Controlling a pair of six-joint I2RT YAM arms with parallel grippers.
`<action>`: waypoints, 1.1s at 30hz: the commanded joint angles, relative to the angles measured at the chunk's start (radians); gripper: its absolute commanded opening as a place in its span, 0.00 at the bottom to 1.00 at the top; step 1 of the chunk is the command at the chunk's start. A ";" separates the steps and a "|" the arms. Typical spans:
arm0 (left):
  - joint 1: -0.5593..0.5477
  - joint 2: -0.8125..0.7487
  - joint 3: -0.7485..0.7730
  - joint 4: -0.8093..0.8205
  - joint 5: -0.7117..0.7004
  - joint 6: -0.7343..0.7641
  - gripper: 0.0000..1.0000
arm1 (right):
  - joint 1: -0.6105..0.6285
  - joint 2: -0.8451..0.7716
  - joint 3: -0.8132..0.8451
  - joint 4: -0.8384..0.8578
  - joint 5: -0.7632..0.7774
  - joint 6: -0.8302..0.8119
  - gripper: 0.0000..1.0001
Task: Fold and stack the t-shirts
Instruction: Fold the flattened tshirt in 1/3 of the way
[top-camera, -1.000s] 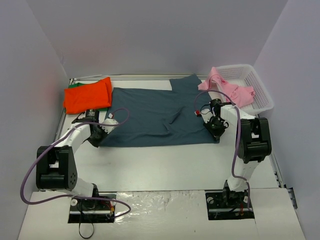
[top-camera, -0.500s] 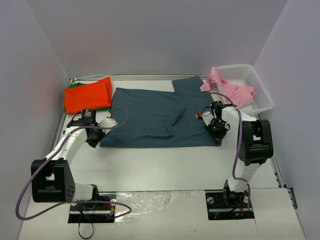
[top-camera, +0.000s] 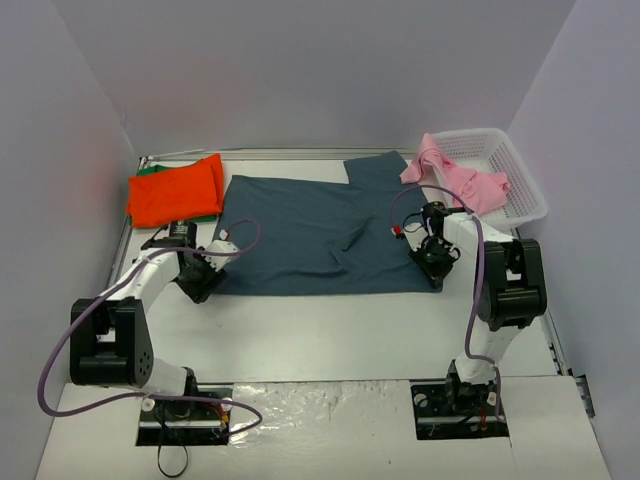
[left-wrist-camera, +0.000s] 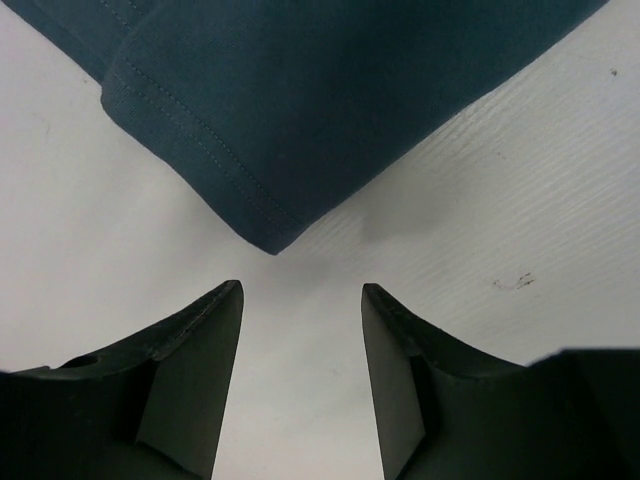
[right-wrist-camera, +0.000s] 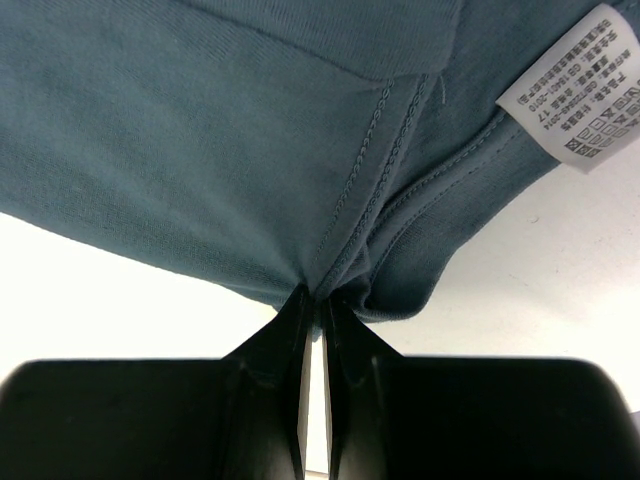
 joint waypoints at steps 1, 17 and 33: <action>0.007 0.026 0.030 0.007 0.025 0.024 0.50 | -0.007 0.004 0.008 -0.068 -0.014 0.002 0.00; 0.006 0.143 0.091 0.066 0.030 -0.003 0.47 | -0.006 0.000 0.008 -0.079 -0.016 0.015 0.00; 0.007 0.155 0.084 0.012 0.060 0.033 0.02 | -0.006 -0.011 0.002 -0.086 -0.008 0.015 0.00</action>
